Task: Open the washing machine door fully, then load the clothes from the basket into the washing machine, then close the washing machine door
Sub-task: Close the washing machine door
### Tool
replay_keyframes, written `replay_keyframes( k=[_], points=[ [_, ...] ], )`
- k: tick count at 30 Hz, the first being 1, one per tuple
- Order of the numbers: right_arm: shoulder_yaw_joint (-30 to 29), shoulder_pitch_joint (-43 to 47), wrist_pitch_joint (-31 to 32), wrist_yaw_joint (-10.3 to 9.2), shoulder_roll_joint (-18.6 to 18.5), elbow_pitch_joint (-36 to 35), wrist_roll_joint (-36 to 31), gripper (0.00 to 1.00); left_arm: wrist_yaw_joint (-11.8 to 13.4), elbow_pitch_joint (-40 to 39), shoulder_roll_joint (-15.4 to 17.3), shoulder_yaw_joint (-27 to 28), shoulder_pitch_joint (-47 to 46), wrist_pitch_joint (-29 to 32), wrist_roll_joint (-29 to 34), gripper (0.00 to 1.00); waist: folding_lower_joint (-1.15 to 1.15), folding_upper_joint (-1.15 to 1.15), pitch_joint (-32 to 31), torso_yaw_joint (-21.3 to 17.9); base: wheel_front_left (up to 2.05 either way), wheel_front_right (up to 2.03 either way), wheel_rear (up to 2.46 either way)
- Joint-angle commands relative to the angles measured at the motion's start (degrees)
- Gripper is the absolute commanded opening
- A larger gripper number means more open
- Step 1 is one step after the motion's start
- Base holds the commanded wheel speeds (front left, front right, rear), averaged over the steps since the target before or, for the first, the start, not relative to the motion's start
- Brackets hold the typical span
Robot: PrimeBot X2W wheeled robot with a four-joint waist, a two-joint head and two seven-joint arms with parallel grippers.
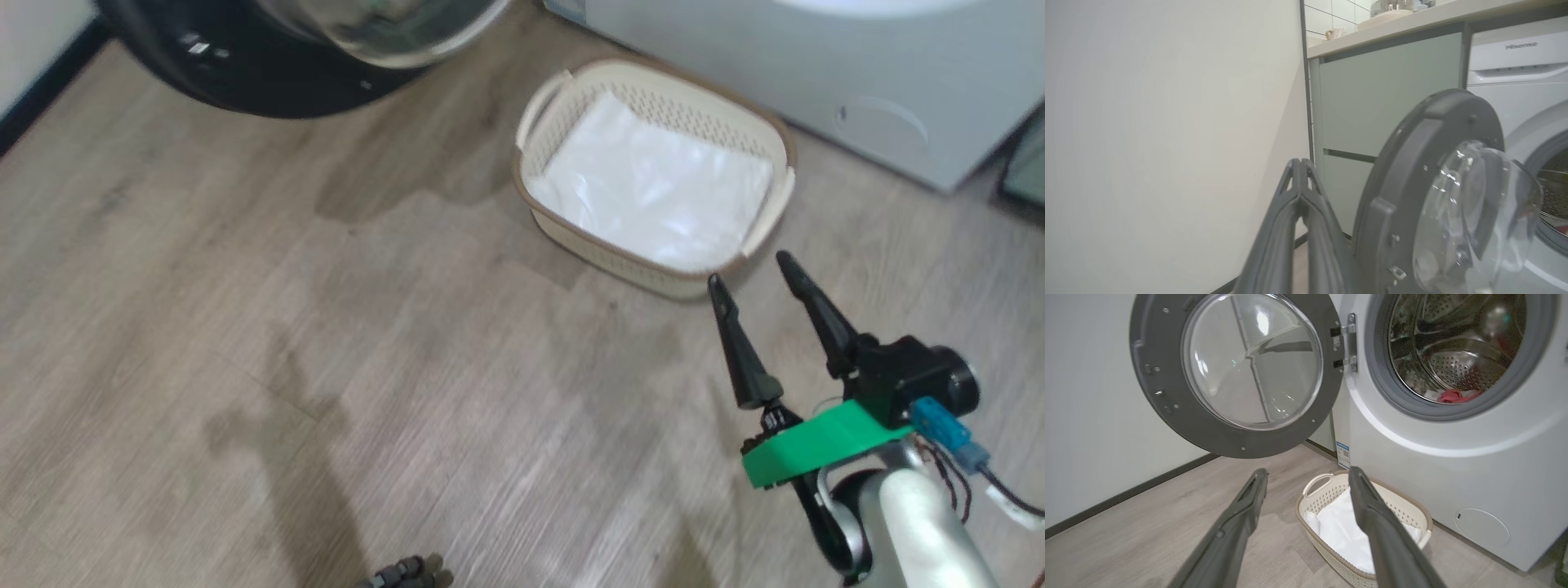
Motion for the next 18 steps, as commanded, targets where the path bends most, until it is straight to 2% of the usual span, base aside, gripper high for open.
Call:
replay_keyframes(
  k=[1, 5, 7, 10, 13, 16, 18],
  points=[
    [1.4, -1.1, 0.9, 0.0, -0.4, -3.2, -0.1, 1.0, -0.5, 3.0, 6.0, 3.4, -6.8, 0.7, -1.7, 0.0, 0.0, 0.0, 3.9, -2.5, 0.0, 0.0, 0.0],
    [1.2, -2.3, 2.4, 0.0, -1.4, -6.2, -0.1, 1.0, -1.3, 16.4, 14.2, 4.7, -18.0, 2.4, -3.8, 0.0, 0.0, 0.0, 7.3, -5.0, 0.0, 0.0, 0.0],
    [0.7, -2.6, 2.9, 0.0, -1.9, -7.4, -0.2, 1.0, -1.4, 22.6, 16.8, 5.3, -23.3, 3.7, -5.2, 0.0, 0.0, 0.0, 8.9, -6.0, 0.0, 0.0, 0.0],
    [0.3, -2.7, 3.3, 0.0, -2.6, -8.2, -0.4, 1.0, -0.4, 32.0, 18.6, 6.9, -30.5, 7.8, -8.5, 0.0, 0.0, 0.0, 10.5, -7.3, 0.0, 0.0, 0.0],
    [1.2, -2.9, 3.1, 0.0, -2.9, -8.3, -0.5, 1.0, 1.9, 41.4, 19.8, 10.5, -36.2, 15.0, -13.6, 0.0, 0.0, 0.0, 11.2, -9.1, 0.0, 0.0, 0.0],
    [1.5, -3.4, 2.8, 0.0, -2.6, -8.4, -0.4, 1.0, 4.4, 48.0, 21.0, 15.2, -40.3, 18.9, -18.6, 0.0, 0.0, 0.0, 11.9, -10.6, 0.0, 0.0, 0.0],
    [1.4, -3.5, 2.7, 0.0, -2.6, -8.5, -0.5, 1.0, 5.1, 51.0, 21.0, 17.5, -42.7, 20.6, -21.5, 0.0, 0.0, 0.0, 12.3, -11.3, 0.0, 0.0, 0.0]
  ],
)
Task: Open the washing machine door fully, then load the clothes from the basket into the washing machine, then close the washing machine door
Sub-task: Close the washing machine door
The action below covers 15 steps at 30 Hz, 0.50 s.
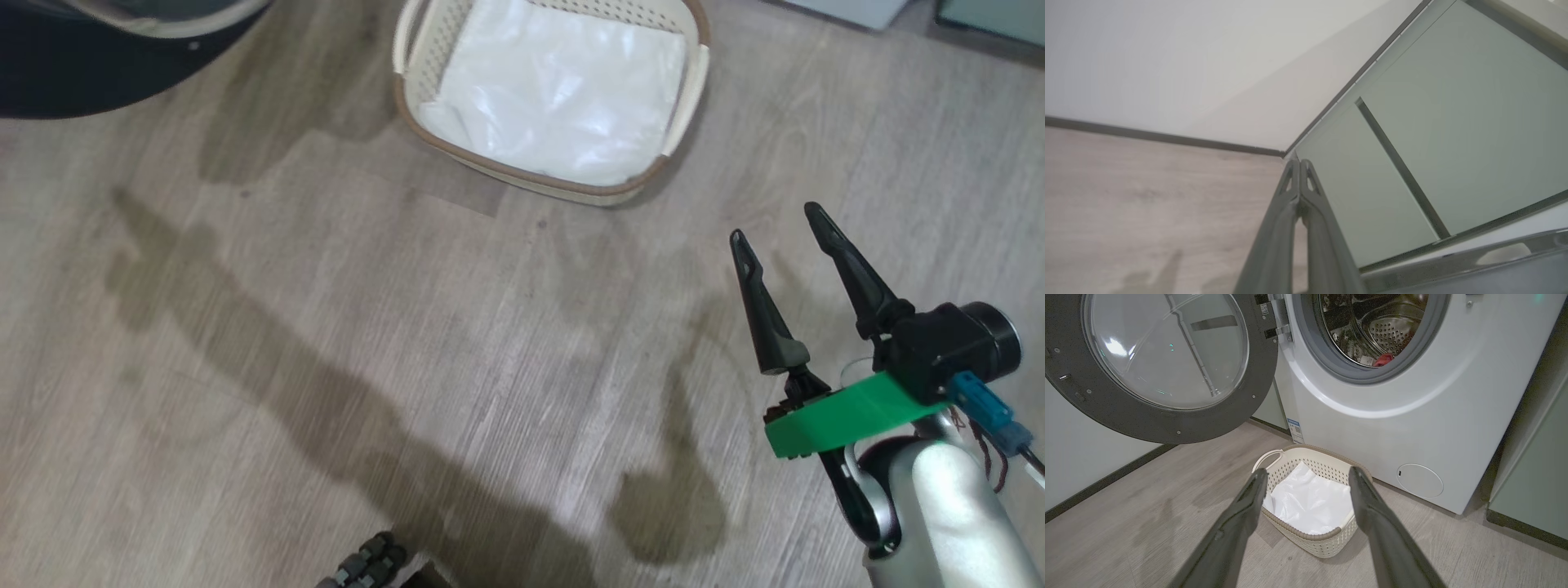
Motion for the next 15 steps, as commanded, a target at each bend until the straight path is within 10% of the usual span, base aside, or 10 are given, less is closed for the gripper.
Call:
replay_keyframes(
  k=[1, 15],
  points=[
    [1.5, -1.1, -0.3, 0.0, 0.3, -2.1, -0.5, 1.0, 0.6, 1.4, 4.2, 2.2, -3.0, 2.6, -2.9, 0.0, -0.01, 0.0, 1.2, -1.5, 0.0, 0.0, 0.0],
    [1.7, -2.0, -1.1, 0.0, 0.7, -1.6, -0.5, 1.0, 0.5, 9.4, 2.6, 5.8, -8.4, 10.7, -9.3, 0.0, -0.01, 0.0, 2.1, -3.9, 0.0, 0.0, 0.0]
  ],
)
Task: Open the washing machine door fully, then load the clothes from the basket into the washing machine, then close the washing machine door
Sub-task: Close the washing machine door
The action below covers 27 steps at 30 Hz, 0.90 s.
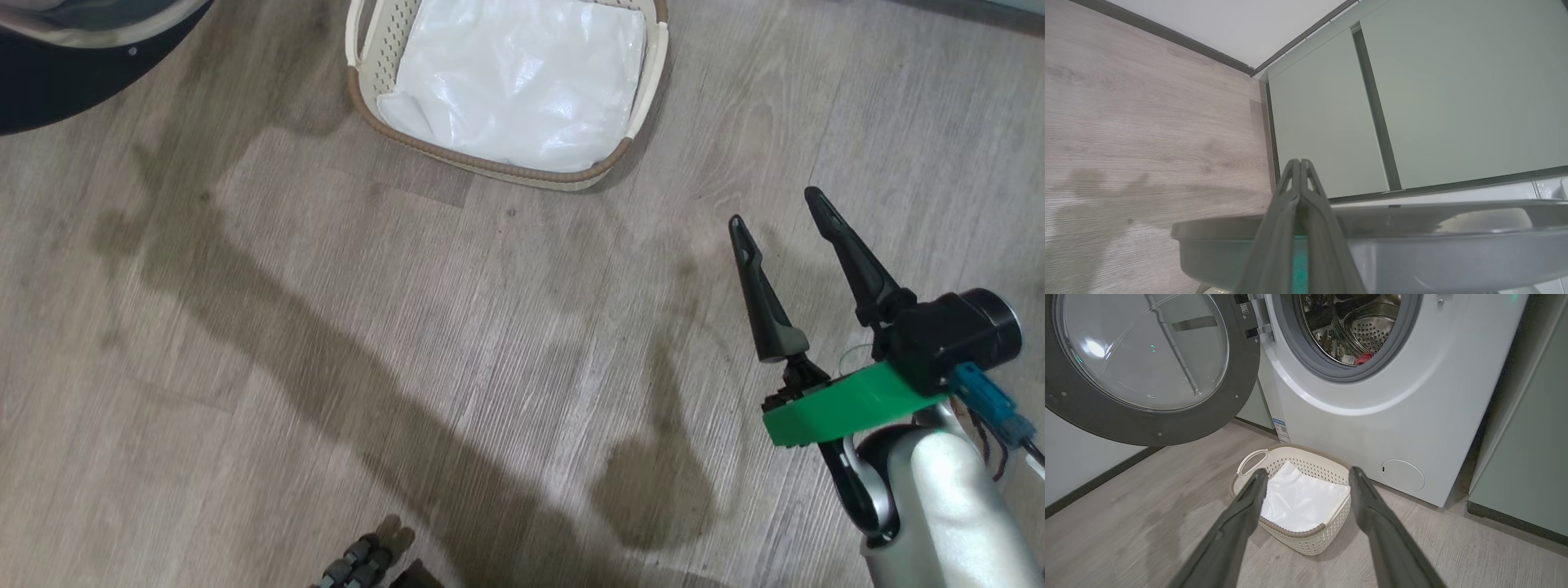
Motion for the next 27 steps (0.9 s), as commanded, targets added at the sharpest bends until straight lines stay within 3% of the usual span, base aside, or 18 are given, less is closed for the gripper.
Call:
replay_keyframes(
  k=[1, 17, 27],
  points=[
    [1.5, -0.6, -0.5, 0.0, 0.7, -1.6, -0.5, 1.0, -0.3, -1.6, 3.8, -0.2, -0.8, 0.6, -0.2, 0.0, -0.01, 0.0, 0.1, -0.1, 0.0, 0.0, 0.0],
    [1.5, -0.9, -1.5, 0.0, 1.4, 0.1, -0.4, 1.0, -3.5, 0.9, 3.4, 2.4, -1.0, 7.3, -4.8, 0.0, -0.01, 0.0, -1.2, -0.9, 0.0, 0.0, 0.0],
    [1.6, -1.0, -2.5, 0.0, 1.8, 1.9, 0.0, 1.0, -7.1, 1.2, 1.7, 0.8, -0.3, 20.1, -6.4, 0.0, -0.01, 0.0, -3.5, -1.2, 0.0, 0.0, 0.0]
  ],
)
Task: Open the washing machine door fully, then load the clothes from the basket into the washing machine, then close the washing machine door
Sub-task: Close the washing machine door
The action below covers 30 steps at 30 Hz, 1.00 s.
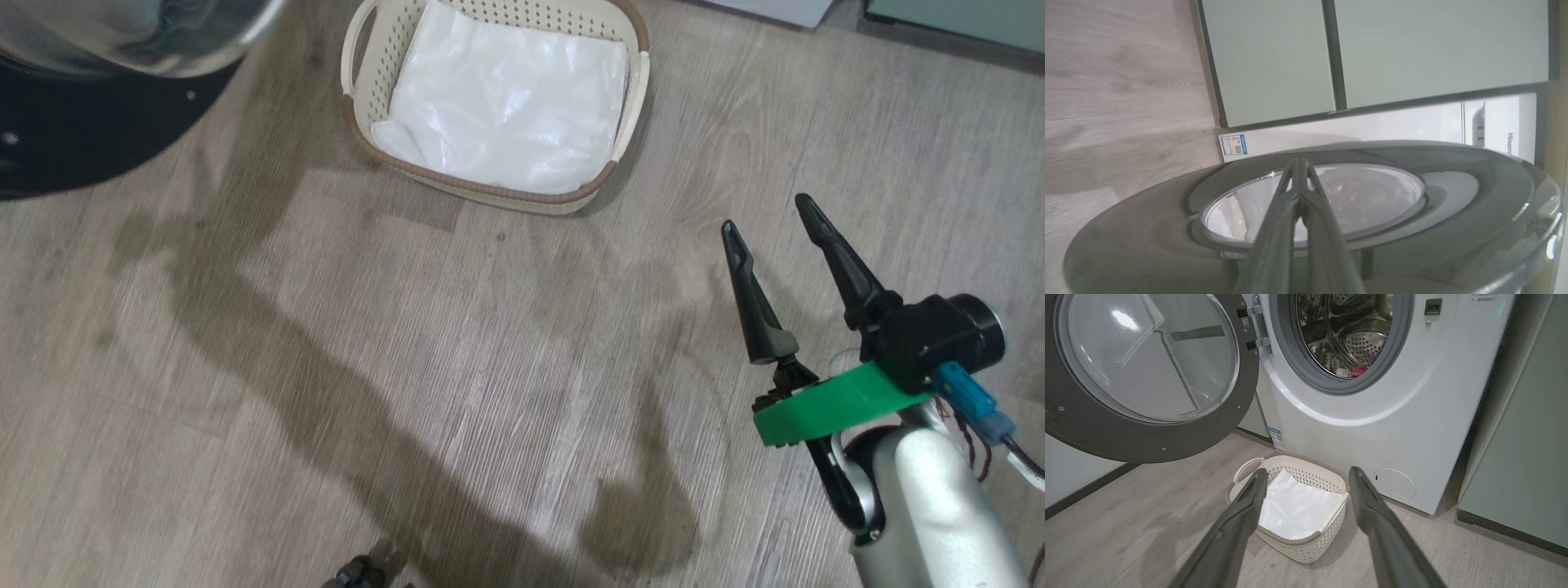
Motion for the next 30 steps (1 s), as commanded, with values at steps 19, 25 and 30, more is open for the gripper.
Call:
replay_keyframes(
  k=[19, 25, 30],
  points=[
    [2.6, 0.0, -3.7, 0.0, 2.4, 3.5, 2.0, 1.0, -1.8, -22.0, -10.7, -6.1, 13.0, 27.7, -9.2, 0.0, 0.0, 0.0, -7.8, -1.5, 0.0, 0.0, 0.0],
    [3.0, 0.9, -4.8, 0.0, 2.7, 5.1, 2.8, 1.0, -1.8, -29.8, -16.4, -7.2, 20.0, 31.0, -11.2, 0.0, 0.0, 0.0, -10.2, -3.3, 0.0, 0.0, 0.0],
    [2.6, 1.5, -5.4, 0.0, 2.8, 5.7, 3.1, 1.0, -1.7, -34.6, -21.2, -7.4, 25.4, 31.9, -12.2, 0.0, 0.0, 0.0, -11.8, -5.2, 0.0, 0.0, 0.0]
  ],
)
